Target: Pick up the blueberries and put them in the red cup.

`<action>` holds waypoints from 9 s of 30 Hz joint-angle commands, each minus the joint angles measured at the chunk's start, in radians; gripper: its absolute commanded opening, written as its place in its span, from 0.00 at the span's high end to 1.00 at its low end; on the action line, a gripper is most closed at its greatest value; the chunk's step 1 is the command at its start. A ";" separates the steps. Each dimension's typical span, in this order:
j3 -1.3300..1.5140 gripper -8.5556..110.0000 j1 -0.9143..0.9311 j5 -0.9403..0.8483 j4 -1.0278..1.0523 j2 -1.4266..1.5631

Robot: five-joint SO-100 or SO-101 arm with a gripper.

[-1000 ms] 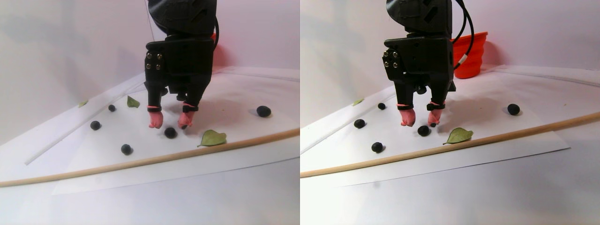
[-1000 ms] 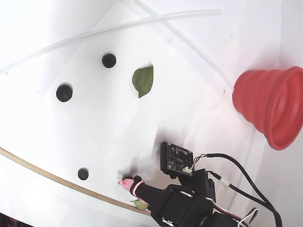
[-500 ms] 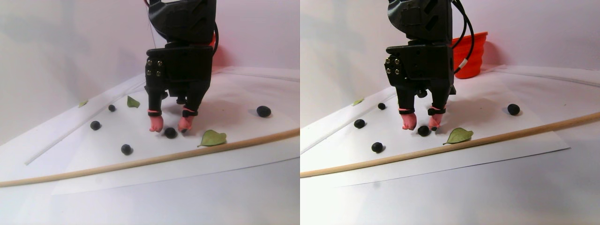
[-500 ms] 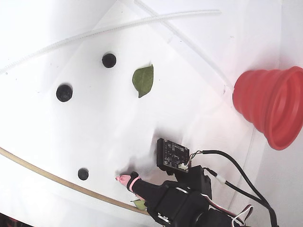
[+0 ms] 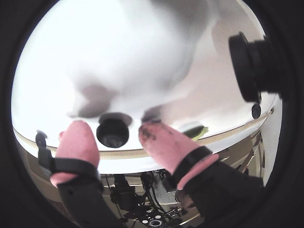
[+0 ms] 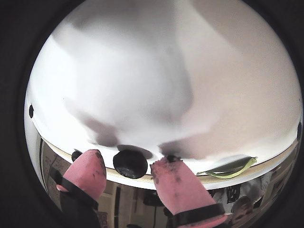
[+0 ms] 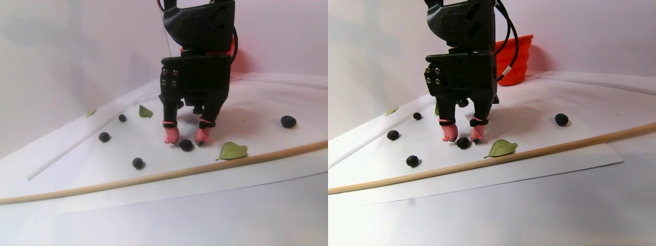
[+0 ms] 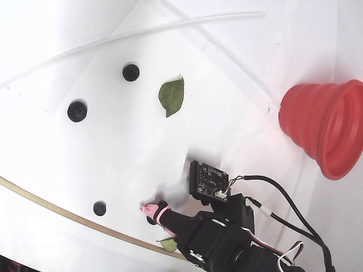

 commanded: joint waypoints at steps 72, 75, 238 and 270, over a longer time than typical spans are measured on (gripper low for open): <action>0.075 0.84 0.035 -0.091 0.026 0.130; 0.071 0.84 0.049 -0.094 0.040 0.153; -0.227 0.78 0.195 -0.316 0.006 0.856; -0.081 0.78 0.354 -0.396 0.383 0.985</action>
